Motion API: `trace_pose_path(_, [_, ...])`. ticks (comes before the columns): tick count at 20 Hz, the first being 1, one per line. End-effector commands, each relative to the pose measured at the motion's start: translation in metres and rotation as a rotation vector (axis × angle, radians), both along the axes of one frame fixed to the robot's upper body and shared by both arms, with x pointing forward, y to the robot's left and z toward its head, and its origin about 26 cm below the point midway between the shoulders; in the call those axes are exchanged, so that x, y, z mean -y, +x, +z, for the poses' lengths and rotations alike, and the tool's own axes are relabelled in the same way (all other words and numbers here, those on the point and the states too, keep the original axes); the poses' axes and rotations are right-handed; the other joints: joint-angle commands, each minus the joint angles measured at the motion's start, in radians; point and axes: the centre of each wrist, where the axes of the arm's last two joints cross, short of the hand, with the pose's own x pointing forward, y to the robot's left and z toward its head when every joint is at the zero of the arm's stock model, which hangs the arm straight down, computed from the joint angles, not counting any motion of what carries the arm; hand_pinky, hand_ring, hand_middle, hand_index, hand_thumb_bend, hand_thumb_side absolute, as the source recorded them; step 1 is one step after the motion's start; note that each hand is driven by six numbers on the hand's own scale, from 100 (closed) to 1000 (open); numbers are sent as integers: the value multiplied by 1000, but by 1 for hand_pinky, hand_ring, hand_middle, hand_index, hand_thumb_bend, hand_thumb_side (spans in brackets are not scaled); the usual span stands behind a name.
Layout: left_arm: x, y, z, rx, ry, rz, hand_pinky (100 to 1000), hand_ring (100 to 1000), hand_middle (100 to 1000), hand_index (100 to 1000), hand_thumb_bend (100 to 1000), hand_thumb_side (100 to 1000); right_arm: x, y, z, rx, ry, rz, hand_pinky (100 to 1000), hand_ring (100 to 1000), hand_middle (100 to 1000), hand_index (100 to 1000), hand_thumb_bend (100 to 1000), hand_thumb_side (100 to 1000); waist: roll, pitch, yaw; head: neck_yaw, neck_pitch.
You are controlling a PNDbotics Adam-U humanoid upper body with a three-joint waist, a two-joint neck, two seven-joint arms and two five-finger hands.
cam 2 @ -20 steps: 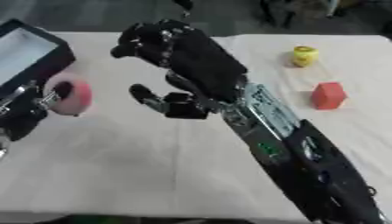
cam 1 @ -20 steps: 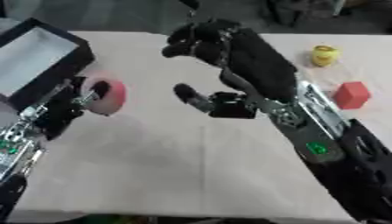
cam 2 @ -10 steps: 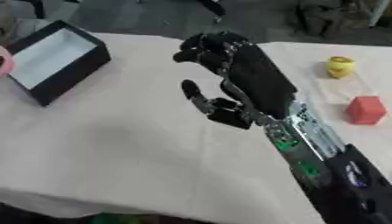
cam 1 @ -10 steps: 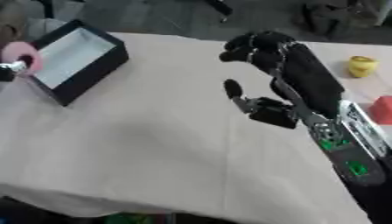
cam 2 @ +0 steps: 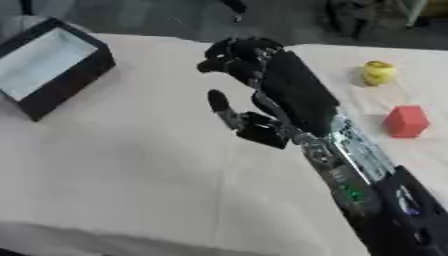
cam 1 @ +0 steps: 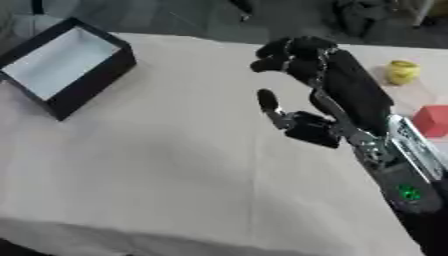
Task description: Pick up the objects with one hand, pass them to the other hand, and then place them into the box on the other side of the table.
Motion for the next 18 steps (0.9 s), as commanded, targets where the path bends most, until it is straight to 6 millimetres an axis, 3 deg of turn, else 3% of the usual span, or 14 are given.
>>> trace_pose_path(1, [-6, 6, 4, -20, 97, 72, 675, 881, 731, 762, 531, 374, -2, -2, 13, 35, 20, 22, 672, 632, 700, 744, 100, 100, 2, 3, -11, 16, -33])
trace_pose_path(3, [3, 16, -11, -52, 136, 76, 765, 987, 847, 864, 761, 527, 0, -2, 14, 36, 19, 19, 673, 631, 700, 743, 100, 100, 0, 15, -22, 23, -40])
trace_pose_path(5, [16, 26, -16, -41, 185, 61, 812, 1000, 910, 905, 862, 622, 1, -1, 16, 37, 21, 12, 673, 630, 698, 742, 100, 100, -2, 20, -26, 25, -38])
trace_pose_path(6, [24, 30, -13, -15, 210, 44, 815, 1000, 922, 910, 872, 648, 2, 0, 16, 38, 23, 7, 674, 630, 698, 742, 100, 100, -3, 20, -27, 24, -36])
trace_pose_path(9, [60, 46, -12, 117, 470, 104, 814, 1000, 936, 899, 850, 626, 7, 2, 17, 41, 26, -17, 675, 630, 698, 744, 100, 100, -3, 14, -22, 14, -30])
trace_pose_path(12, [93, 51, 18, 278, 601, 55, 781, 1000, 909, 870, 790, 581, 15, 6, 17, 40, 21, -57, 680, 638, 709, 756, 100, 100, 2, -1, -11, -11, -13])
trace_pose_path(15, [127, 36, 57, 451, 610, -130, 766, 1000, 885, 843, 720, 540, 30, 15, 17, 23, 15, -125, 684, 658, 735, 776, 100, 102, 8, -18, -1, -73, 2])
trace_pose_path(18, [164, 5, 82, 600, 523, -445, 755, 1000, 870, 838, 653, 512, 56, 31, 17, -33, 16, -238, 698, 705, 782, 820, 100, 195, 10, -31, 9, -179, 3])
